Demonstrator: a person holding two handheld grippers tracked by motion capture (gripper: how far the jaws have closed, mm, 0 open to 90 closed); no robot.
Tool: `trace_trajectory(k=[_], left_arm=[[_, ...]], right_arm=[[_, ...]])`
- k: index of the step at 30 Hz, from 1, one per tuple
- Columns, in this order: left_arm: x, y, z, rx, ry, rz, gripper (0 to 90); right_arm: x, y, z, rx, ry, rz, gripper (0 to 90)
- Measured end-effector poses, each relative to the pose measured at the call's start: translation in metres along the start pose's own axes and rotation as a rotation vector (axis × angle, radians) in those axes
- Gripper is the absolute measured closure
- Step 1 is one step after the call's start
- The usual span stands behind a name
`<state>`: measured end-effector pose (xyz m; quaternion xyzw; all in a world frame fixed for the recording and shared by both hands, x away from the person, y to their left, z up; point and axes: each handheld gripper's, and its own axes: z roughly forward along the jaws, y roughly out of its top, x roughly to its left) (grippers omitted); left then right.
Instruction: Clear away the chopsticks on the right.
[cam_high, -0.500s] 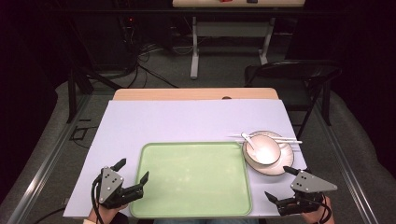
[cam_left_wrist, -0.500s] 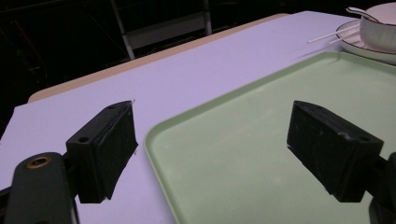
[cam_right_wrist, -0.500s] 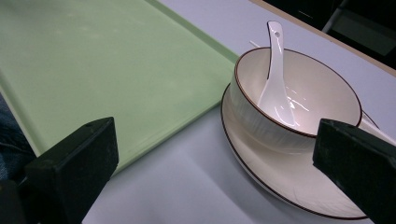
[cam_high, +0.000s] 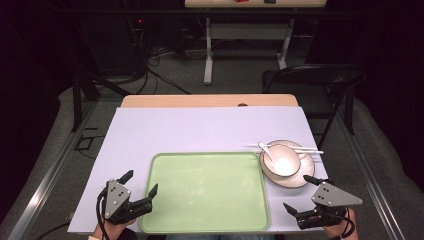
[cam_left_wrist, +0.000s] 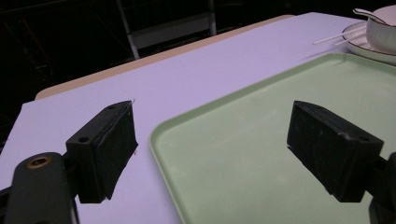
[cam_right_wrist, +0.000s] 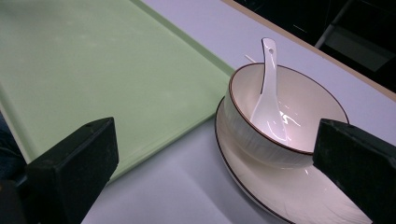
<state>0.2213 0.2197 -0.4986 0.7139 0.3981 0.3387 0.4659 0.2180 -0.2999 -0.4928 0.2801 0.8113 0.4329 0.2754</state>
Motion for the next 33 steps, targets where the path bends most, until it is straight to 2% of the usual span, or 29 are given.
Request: trace_trajectory(k=[5, 8, 11, 14, 15, 25, 28, 33], left_arm=[[-0.002, 0.0, 0.001, 0.016, -0.007, 0.016, 15.5], [-0.001, 0.0, 0.0, 0.01, 0.0, 0.005, 15.5], [-0.001, 0.0, 0.001, 0.01, -0.003, 0.005, 15.4], [-0.002, 0.001, 0.003, 0.016, -0.01, 0.01, 15.5], [-0.002, 0.001, 0.003, 0.021, -0.013, 0.014, 15.5], [-0.001, 0.001, 0.002, 0.015, -0.011, 0.008, 15.5], [-0.002, 0.001, 0.003, 0.024, -0.018, 0.018, 15.5], [-0.002, 0.002, 0.005, 0.026, -0.019, 0.016, 15.5]], right_arm=[[-0.005, 0.007, -0.001, 0.027, -0.025, -0.008, 0.0], [-0.011, 0.013, -0.002, 0.037, -0.032, -0.01, 0.0], [-0.018, 0.018, -0.003, 0.046, -0.016, 0.012, 0.0], [-0.021, 0.023, -0.005, 0.04, -0.037, -0.008, 0.0], [-0.026, 0.027, -0.003, 0.06, -0.014, -0.003, 0.0], [-0.046, 0.048, 0.011, 0.1, 0.004, 0.002, 0.0], [-0.05, 0.051, 0.013, 0.108, 0.011, 0.004, 0.0], [-0.066, 0.063, 0.014, 0.137, 0.011, 0.012, 0.0]])
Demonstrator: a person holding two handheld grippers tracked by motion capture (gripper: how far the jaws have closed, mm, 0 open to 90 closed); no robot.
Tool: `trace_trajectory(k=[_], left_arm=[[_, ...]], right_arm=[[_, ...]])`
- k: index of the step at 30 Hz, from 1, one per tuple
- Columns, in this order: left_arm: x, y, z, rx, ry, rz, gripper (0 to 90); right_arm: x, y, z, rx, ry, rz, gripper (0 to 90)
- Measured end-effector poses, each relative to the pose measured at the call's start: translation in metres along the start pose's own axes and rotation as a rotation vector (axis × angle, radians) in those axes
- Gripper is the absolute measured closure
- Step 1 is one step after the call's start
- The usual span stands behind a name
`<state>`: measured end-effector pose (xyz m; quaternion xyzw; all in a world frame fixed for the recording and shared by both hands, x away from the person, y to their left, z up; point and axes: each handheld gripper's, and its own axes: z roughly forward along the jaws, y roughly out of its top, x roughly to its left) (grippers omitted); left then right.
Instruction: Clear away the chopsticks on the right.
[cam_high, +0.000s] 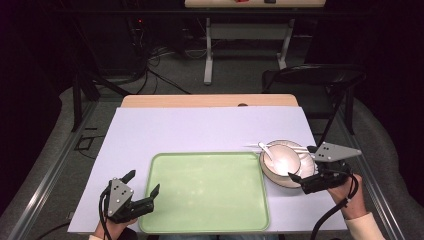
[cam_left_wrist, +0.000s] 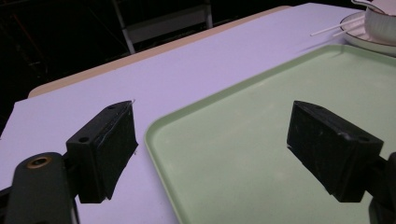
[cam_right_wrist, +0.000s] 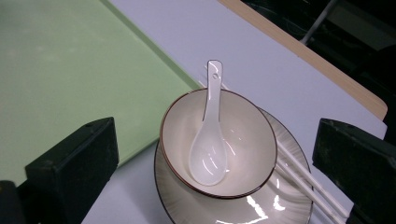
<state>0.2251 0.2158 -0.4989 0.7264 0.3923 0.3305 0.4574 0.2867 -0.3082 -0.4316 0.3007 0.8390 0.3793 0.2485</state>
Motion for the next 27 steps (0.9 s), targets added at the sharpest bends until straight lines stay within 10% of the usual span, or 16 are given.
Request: trace_trajectory(k=[11, 27], left_arm=[[0.0, 0.0, -0.001, 0.003, 0.006, 0.0, 15.5], [0.001, 0.0, -0.001, 0.0, 0.008, -0.004, 15.5]], right_arm=[[-0.034, 0.027, 0.004, 0.037, -0.004, -0.008, 0.0], [-0.092, 0.041, 0.048, 0.225, 0.079, 0.041, 0.0]])
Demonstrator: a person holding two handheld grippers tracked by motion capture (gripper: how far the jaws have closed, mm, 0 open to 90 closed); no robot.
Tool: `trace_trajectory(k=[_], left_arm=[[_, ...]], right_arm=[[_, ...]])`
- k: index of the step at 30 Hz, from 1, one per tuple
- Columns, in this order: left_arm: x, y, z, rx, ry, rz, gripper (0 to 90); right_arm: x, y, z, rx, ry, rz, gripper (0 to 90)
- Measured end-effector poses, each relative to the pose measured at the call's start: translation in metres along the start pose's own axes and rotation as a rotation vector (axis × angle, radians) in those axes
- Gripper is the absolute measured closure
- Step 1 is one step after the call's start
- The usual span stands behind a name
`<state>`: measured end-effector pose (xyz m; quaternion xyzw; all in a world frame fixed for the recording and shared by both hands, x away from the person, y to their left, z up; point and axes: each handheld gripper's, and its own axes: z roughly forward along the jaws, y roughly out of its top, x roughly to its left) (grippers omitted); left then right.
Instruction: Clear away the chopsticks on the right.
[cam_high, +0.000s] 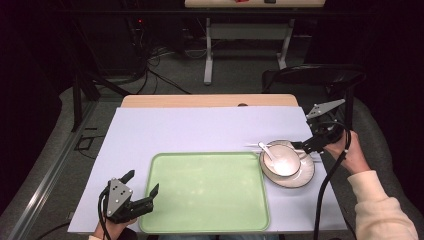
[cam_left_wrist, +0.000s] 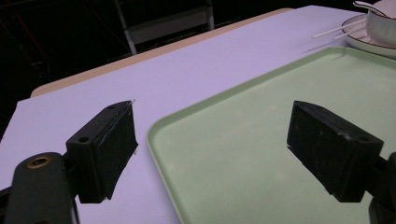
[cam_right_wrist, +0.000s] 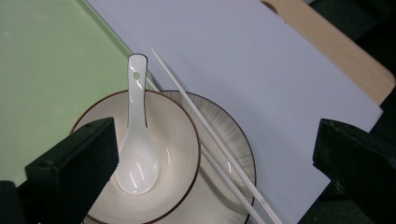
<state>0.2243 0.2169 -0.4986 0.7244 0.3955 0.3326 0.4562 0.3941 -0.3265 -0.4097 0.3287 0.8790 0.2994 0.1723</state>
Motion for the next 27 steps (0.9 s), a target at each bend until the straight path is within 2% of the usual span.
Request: trace_trajectory(k=[1, 6, 7, 9, 11, 13, 14, 15, 18, 19, 20, 21, 23, 24, 25, 27], left_arm=[[0.0, 0.0, 0.0, 0.0, 0.001, 0.001, 15.5], [0.0, 0.0, 0.0, 0.0, 0.0, 0.001, 15.5], [0.0, 0.0, 0.0, -0.002, 0.001, -0.002, 15.5], [0.0, 0.0, 0.0, -0.003, 0.003, -0.004, 15.5], [0.0, 0.0, 0.0, -0.002, 0.002, -0.001, 15.5], [0.0, 0.0, 0.0, -0.002, 0.002, -0.001, 15.5], [0.0, 0.0, 0.0, -0.003, 0.003, -0.003, 15.5], [0.0, 0.0, 0.0, -0.004, 0.003, -0.004, 15.5], [0.0, 0.0, 0.0, -0.002, 0.003, -0.001, 15.5], [0.0, 0.0, 0.0, -0.001, 0.002, -0.001, 15.5], [0.0, 0.0, 0.0, -0.001, 0.002, 0.0, 15.5], [0.0, 0.0, 0.0, -0.002, 0.003, -0.003, 15.5], [0.0, 0.0, 0.0, -0.002, 0.003, -0.002, 15.5], [0.0, 0.0, 0.0, -0.002, 0.003, -0.003, 15.5], [0.0, 0.0, 0.0, -0.003, 0.004, -0.004, 15.5], [0.0, 0.0, 0.0, -0.002, 0.003, -0.001, 15.5]], right_arm=[[-0.006, 0.002, 0.005, 0.022, 0.016, 0.002, 0.0], [-0.022, 0.004, 0.022, 0.076, 0.034, 0.015, 0.0], [-0.028, 0.004, 0.031, 0.108, 0.036, 0.018, 0.0], [-0.029, 0.003, 0.033, 0.117, 0.039, 0.019, 0.0], [-0.037, 0.001, 0.044, 0.157, 0.041, 0.02, 0.4], [-0.039, 0.001, 0.046, 0.17, 0.049, 0.027, 1.8], [-0.041, -0.001, 0.05, 0.185, 0.046, 0.03, 5.1], [-0.045, -0.003, 0.055, 0.206, 0.052, 0.04, 12.3], [-0.049, -0.005, 0.063, 0.243, 0.048, 0.037, 22.7], [-0.049, -0.005, 0.063, 0.243, 0.048, 0.037, 22.7], [-0.05, -0.006, 0.065, 0.251, 0.05, 0.033, 27.0], [-0.052, -0.007, 0.07, 0.275, 0.046, 0.029, 35.2], [-0.051, -0.008, 0.073, 0.305, 0.056, 0.038, 41.6], [-0.051, -0.008, 0.073, 0.305, 0.056, 0.038, 41.6], [-0.051, -0.008, 0.076, 0.319, 0.059, 0.034, 45.7], [-0.052, -0.009, 0.083, 0.342, 0.082, -0.005, 52.3]])
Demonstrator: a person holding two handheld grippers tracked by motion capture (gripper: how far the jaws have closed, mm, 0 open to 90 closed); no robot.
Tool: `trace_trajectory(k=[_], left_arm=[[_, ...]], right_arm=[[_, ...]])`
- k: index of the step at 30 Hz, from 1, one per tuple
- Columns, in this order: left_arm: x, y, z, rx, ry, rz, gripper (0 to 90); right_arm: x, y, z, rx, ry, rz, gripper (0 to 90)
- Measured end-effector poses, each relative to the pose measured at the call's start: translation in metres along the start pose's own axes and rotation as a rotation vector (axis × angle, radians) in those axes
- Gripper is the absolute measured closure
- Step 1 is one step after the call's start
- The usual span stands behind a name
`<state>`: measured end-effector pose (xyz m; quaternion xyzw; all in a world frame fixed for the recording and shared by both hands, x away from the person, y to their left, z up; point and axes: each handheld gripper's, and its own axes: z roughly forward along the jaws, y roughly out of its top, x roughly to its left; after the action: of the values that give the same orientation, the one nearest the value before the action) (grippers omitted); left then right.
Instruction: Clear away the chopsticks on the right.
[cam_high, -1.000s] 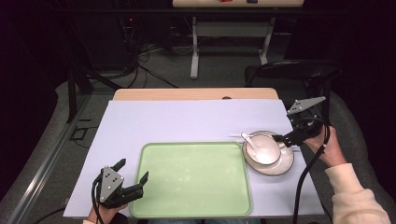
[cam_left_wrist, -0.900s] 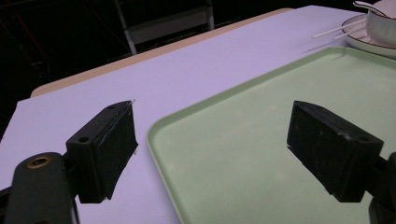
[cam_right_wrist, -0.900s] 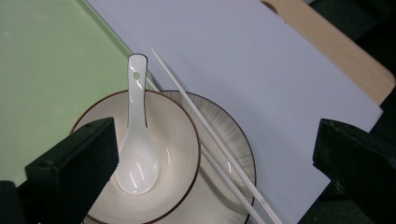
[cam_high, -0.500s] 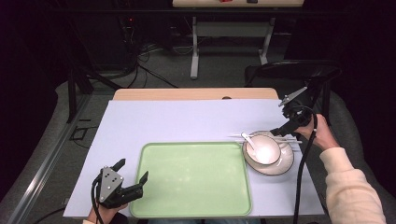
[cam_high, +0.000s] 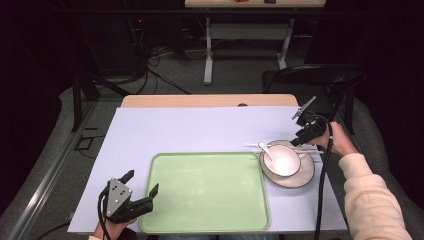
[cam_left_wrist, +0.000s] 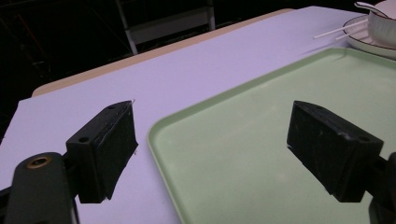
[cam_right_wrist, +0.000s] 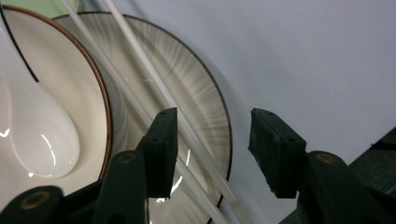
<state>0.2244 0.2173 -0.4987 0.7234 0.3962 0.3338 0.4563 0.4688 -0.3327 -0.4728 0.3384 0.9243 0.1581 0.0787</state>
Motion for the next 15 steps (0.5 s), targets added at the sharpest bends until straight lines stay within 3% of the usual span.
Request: trace_trajectory(k=[7, 15], left_arm=[[0.0, 0.0, 0.0, -0.001, 0.003, -0.005, 15.5], [0.0, 0.0, 0.0, 0.0, 0.004, -0.004, 15.5]], right_arm=[[0.001, 0.004, 0.013, 0.067, 0.017, -0.05, 61.6], [0.004, 0.006, 0.02, 0.095, 0.029, -0.057, 65.7]])
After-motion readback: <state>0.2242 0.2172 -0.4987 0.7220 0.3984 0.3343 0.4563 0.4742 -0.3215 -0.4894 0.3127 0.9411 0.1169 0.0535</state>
